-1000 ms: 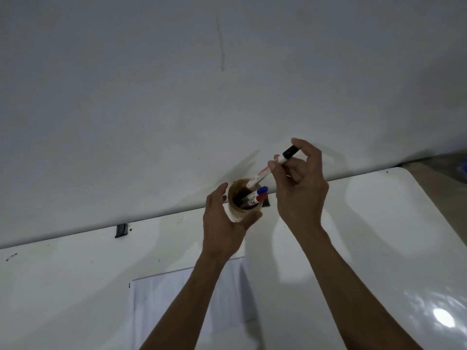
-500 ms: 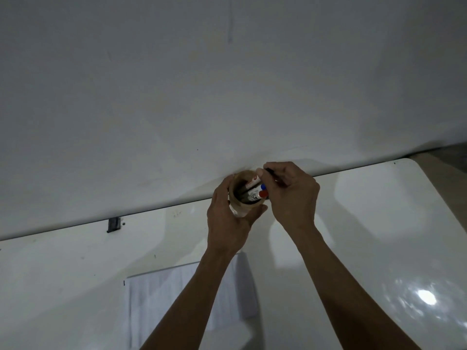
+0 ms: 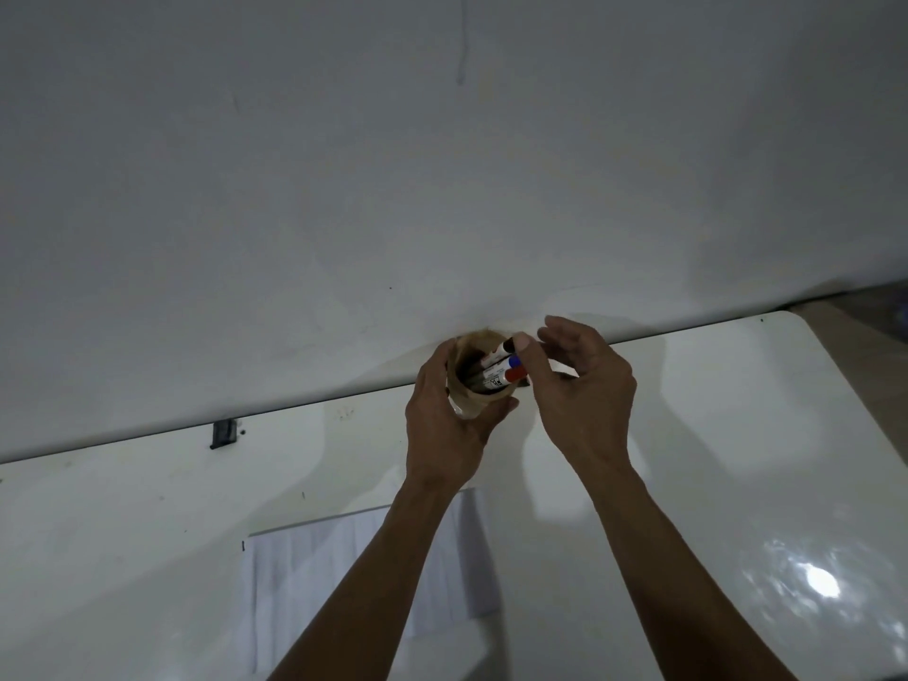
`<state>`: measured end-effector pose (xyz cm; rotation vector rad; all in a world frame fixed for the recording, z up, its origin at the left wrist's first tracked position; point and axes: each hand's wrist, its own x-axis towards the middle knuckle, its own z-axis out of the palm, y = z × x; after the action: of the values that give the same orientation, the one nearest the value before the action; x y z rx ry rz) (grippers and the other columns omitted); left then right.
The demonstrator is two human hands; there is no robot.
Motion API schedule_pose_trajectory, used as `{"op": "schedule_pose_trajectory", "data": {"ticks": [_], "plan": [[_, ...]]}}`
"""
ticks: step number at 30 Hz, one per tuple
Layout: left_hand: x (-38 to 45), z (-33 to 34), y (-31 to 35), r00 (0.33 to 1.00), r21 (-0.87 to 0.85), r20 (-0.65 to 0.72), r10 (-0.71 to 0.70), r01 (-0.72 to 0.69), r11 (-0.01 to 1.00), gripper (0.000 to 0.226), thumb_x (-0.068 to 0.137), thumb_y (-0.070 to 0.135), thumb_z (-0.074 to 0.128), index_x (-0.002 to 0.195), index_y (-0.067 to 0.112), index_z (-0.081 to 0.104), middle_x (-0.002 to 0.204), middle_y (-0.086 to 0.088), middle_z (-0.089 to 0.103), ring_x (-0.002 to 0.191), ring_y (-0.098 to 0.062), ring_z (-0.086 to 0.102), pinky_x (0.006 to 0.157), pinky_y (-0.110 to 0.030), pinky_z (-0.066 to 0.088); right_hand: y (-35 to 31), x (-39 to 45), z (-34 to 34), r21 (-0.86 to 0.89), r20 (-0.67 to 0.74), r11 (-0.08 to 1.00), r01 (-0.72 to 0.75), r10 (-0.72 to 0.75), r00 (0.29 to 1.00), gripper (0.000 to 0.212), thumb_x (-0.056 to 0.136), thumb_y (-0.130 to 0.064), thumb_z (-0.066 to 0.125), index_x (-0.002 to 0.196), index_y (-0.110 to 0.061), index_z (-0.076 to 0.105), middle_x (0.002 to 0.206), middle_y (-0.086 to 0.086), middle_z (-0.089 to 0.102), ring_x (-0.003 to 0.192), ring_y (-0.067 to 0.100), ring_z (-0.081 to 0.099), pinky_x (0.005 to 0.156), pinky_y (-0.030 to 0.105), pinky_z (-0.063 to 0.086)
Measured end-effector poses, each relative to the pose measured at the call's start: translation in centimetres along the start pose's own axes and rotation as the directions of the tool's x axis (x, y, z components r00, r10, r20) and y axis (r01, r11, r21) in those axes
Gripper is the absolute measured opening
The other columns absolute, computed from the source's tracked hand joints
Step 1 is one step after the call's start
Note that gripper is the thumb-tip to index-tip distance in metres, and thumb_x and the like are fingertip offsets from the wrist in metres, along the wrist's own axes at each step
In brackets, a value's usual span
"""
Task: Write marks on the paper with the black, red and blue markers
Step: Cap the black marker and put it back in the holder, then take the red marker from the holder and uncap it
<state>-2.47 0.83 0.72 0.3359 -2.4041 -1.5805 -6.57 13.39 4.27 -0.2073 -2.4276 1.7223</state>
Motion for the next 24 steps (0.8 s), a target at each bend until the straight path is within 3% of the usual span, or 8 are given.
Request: {"op": "schedule_pose_trajectory", "data": {"ticks": [3,5,8,12,16,20,24], "plan": [[-0.1,-0.1,0.2,1.000,-0.015,-0.007,-0.008,0.008,1.000,0.076,0.069,0.029,0.089,0.114,0.065,0.040,0.113,0.052,0.051,0.106,0.019,0.054,0.091,-0.007,0.043,0.0,-0.9,-0.6,0.016,-0.019,0.999,-0.044,0.045,0.999,0.037,0.078,-0.031,0.087,0.107,-0.014,0.072,0.093,-0.007,0.073,0.086,-0.002,0.071,0.066,0.007,0.051],[-0.2,-0.2,0.6,1.000,-0.032,-0.010,0.005,-0.005,0.999,0.078,0.070,0.023,0.088,0.112,0.067,0.041,0.112,0.052,0.052,0.105,0.020,0.055,0.088,-0.003,0.043,0.2,-1.5,-0.5,0.004,-0.012,0.997,-0.071,0.071,0.997,0.034,0.074,-0.031,0.091,0.097,-0.015,0.072,0.087,-0.010,0.072,0.081,-0.003,0.070,0.067,0.003,0.048],[-0.2,-0.2,0.8,1.000,-0.066,-0.001,0.017,-0.017,0.998,0.068,0.072,0.009,0.086,0.106,0.054,0.047,0.108,0.056,0.052,0.101,0.025,0.055,0.083,0.003,0.041,0.7,-2.1,0.3,-0.043,-0.006,0.993,-0.108,0.108,0.994,0.031,0.071,-0.035,0.092,0.087,-0.017,0.072,0.082,-0.012,0.073,0.078,-0.002,0.070,0.071,0.001,0.046],[-0.2,-0.2,1.0,1.000,-0.082,-0.006,0.007,-0.008,0.997,0.066,0.072,0.008,0.086,0.105,0.052,0.049,0.108,0.053,0.055,0.102,0.022,0.056,0.084,0.002,0.041,1.5,-2.2,1.2,-0.073,-0.042,0.992,-0.106,0.103,0.994,0.032,0.077,-0.034,0.088,0.090,-0.007,0.077,0.084,0.001,0.077,0.081,0.011,0.072,0.074,0.001,0.046],[-0.2,-0.1,1.2,1.000,-0.089,-0.012,-0.009,0.008,0.996,0.069,0.072,0.006,0.085,0.106,0.053,0.049,0.108,0.052,0.055,0.102,0.022,0.057,0.085,0.001,0.042,1.3,-2.4,1.4,-0.071,-0.066,0.994,-0.080,0.075,0.995,0.028,0.078,-0.028,0.087,0.091,-0.005,0.077,0.084,0.002,0.077,0.076,0.005,0.069,0.074,-0.001,0.044],[-0.3,-0.2,1.0,1.000,-0.066,-0.002,-0.028,0.028,0.997,0.071,0.069,0.011,0.088,0.108,0.054,0.046,0.109,0.057,0.050,0.103,0.026,0.053,0.085,0.002,0.042,0.2,-2.6,0.6,-0.017,-0.107,0.997,-0.075,0.073,0.992,0.016,0.081,-0.024,0.086,0.086,-0.013,0.075,0.079,-0.012,0.071,0.076,-0.006,0.068,0.078,0.009,0.048],[-0.4,-0.2,1.1,0.999,-0.036,0.005,-0.053,0.053,0.998,0.075,0.067,0.013,0.090,0.114,0.054,0.047,0.110,0.060,0.046,0.103,0.029,0.049,0.089,-0.011,0.044,-2.3,-2.4,-1.5,0.134,-0.157,0.988,-0.078,0.099,0.983,0.010,0.083,-0.026,0.084,0.083,-0.020,0.076,0.079,-0.012,0.076,0.077,0.000,0.072,0.077,0.021,0.056]]}}
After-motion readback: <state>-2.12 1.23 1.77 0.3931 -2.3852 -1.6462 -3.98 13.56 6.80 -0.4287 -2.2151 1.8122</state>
